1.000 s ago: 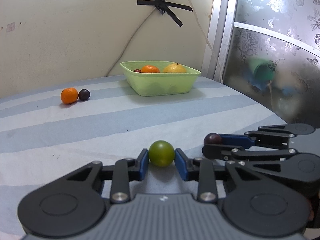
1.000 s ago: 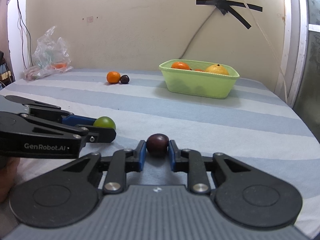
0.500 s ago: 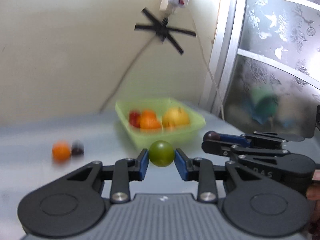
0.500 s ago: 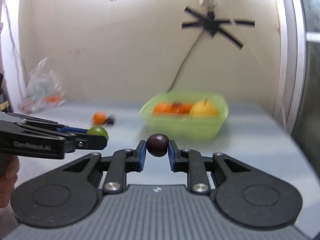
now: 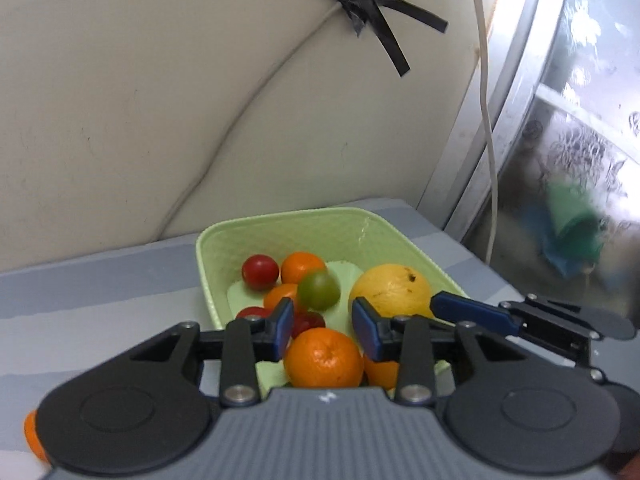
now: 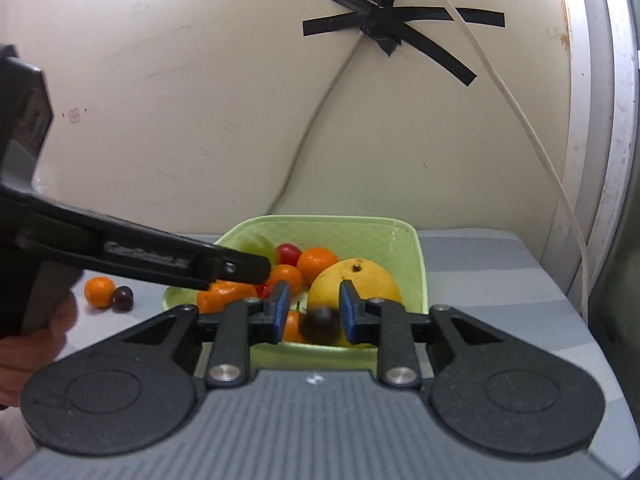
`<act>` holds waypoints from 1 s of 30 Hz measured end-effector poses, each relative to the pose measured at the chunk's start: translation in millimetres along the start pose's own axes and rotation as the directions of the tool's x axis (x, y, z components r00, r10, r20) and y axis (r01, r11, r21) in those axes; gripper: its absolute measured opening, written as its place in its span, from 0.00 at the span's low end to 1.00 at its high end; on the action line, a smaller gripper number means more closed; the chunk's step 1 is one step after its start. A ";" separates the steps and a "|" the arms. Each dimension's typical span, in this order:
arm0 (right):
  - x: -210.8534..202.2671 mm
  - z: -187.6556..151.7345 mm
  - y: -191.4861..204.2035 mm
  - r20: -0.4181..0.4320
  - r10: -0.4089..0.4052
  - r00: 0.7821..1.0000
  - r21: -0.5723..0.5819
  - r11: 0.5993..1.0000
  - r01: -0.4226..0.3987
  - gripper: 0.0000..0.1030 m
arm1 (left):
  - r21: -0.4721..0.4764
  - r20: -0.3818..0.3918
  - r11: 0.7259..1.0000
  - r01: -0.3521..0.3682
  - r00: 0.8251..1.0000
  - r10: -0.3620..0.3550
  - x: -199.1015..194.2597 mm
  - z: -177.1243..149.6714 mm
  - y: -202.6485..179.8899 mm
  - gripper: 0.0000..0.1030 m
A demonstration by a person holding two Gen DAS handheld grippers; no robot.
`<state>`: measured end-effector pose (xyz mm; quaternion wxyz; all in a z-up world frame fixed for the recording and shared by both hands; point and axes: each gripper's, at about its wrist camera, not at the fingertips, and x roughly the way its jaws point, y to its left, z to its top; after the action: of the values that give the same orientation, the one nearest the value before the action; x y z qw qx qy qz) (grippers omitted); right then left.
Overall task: Organize fruits
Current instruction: 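Carry the green tomato in the left tool while the right tool carries the dark purple one over the basket, then open both tools to drop the tomatoes into the green basket, then grasp the mandarin with the left tool while the right tool grasps a dark purple tomato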
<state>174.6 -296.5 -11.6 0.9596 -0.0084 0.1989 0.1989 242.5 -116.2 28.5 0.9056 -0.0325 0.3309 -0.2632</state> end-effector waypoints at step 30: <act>80.5 -15.0 173.2 -0.237 0.198 0.951 -0.331 0.904 -0.271 0.29 | -0.294 0.042 0.952 -0.084 0.994 0.101 -72.0 -81.8 139.4 0.57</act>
<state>170.0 -107.9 -45.4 0.8860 -0.1795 0.2532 0.3447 209.3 48.8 -25.7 0.9113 -0.1577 0.3414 -0.1678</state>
